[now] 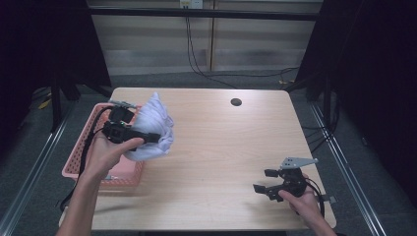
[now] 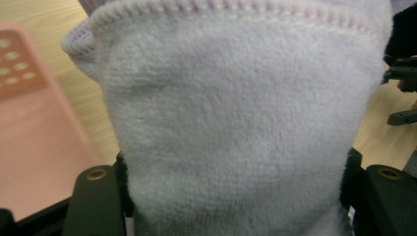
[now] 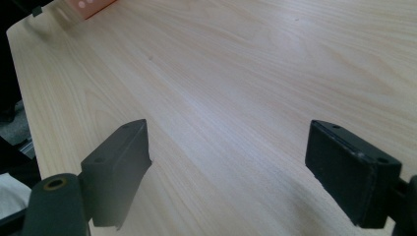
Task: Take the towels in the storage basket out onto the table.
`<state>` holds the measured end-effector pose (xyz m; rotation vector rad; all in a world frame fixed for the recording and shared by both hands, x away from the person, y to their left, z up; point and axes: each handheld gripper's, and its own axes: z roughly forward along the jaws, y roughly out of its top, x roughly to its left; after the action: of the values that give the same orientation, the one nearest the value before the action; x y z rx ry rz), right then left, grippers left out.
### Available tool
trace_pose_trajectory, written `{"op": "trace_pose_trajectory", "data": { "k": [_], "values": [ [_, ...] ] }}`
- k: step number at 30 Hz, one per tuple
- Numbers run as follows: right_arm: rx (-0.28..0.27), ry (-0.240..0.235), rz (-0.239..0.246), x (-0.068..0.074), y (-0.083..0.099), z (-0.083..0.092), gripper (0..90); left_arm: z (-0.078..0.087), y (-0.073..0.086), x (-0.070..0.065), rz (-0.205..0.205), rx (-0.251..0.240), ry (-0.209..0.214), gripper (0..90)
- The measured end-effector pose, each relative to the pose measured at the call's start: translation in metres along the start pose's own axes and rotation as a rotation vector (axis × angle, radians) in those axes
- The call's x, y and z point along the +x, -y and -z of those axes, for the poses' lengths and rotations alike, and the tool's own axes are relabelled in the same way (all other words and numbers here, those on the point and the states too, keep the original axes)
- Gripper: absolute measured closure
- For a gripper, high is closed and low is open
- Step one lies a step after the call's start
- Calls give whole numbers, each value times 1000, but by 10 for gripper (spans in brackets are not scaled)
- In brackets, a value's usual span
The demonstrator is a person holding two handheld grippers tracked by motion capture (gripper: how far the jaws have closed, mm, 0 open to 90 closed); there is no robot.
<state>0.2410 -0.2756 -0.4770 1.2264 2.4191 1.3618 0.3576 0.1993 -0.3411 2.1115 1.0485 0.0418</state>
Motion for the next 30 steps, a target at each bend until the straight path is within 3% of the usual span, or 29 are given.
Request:
{"op": "trace_pose_trajectory", "data": {
  "k": [7,12,16,20,25,26,30],
  "values": [
    [-12,6,-4,-2,0,2,168,-34,-14,-33,-52,-12,56,327],
    [-15,9,-6,-2,-1,2,174,-47,-18,-46,-72,-8,67,327],
    [-20,12,-3,-4,-1,5,176,-63,-18,-65,-122,3,93,326],
    [-50,25,-22,-8,-1,11,187,-83,-11,-78,-122,22,156,325],
    [-58,35,-17,-10,0,14,209,-122,9,-85,-139,102,115,319],
    [-55,32,-15,-9,0,13,214,-128,12,-85,-162,127,113,317],
    [-47,23,-7,-8,0,12,256,-152,26,-89,-176,153,123,306]
  ]
}}
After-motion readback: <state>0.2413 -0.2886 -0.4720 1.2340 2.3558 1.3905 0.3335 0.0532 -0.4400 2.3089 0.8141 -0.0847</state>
